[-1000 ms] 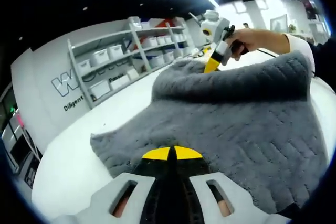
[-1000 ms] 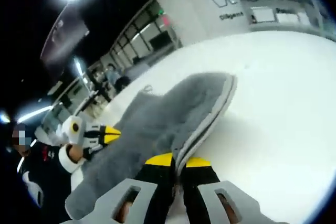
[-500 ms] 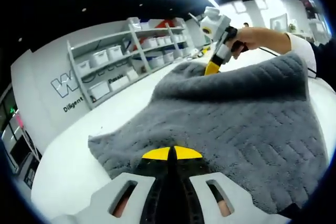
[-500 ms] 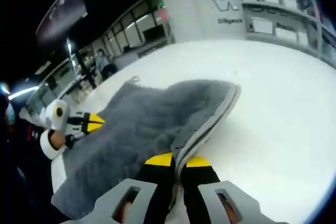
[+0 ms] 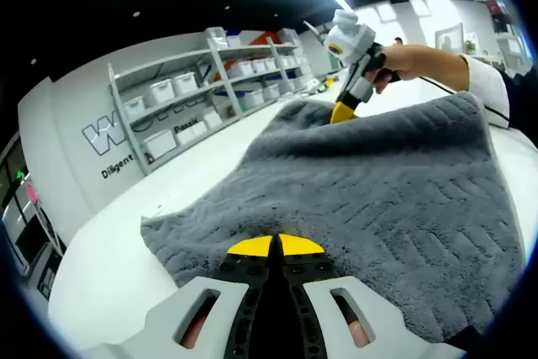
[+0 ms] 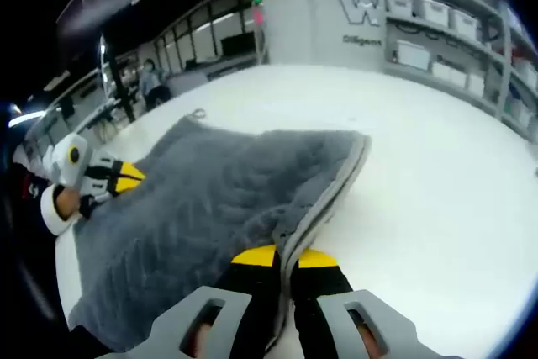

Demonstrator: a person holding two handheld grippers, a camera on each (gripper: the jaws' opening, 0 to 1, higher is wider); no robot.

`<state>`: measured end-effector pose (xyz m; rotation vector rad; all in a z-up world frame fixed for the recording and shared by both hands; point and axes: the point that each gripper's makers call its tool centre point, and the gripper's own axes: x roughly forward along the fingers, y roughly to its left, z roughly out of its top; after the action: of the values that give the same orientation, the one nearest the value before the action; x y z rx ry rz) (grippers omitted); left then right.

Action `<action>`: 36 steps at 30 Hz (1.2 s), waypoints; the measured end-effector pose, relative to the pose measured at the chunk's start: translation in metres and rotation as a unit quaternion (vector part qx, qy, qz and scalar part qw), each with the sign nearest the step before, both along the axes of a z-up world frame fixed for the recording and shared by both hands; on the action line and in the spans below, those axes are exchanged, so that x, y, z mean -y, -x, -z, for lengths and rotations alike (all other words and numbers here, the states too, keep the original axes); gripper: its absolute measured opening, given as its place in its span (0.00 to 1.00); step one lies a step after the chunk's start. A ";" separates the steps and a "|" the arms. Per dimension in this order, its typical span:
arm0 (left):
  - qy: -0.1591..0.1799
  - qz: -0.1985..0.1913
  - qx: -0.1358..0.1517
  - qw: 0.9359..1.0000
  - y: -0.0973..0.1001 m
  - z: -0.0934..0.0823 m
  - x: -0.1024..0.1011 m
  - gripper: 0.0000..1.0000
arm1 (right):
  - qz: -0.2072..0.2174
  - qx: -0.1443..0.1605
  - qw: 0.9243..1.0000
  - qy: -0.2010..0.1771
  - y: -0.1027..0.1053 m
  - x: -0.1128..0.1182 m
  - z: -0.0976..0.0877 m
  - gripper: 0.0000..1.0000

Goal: Open the folded towel by lifting each exposed corner and separating the folded layers until the towel lies flat within the target outline without major curled edges

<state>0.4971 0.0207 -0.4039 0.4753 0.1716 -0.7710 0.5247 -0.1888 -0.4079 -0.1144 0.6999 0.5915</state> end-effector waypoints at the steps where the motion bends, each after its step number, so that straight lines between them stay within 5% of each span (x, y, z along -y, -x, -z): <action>1: 0.000 0.000 0.000 1.000 0.000 0.000 0.000 0.01 | 0.001 0.000 1.000 0.002 0.000 0.002 0.000 0.00; 36: 0.016 -0.007 -0.009 1.000 -0.004 0.000 0.006 0.01 | 0.044 0.042 0.995 0.077 -0.010 0.051 0.001 0.00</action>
<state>0.5009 0.0146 -0.4039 0.4369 0.1792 -0.7639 0.5343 -0.2395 -0.4091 -0.2494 0.6642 0.4446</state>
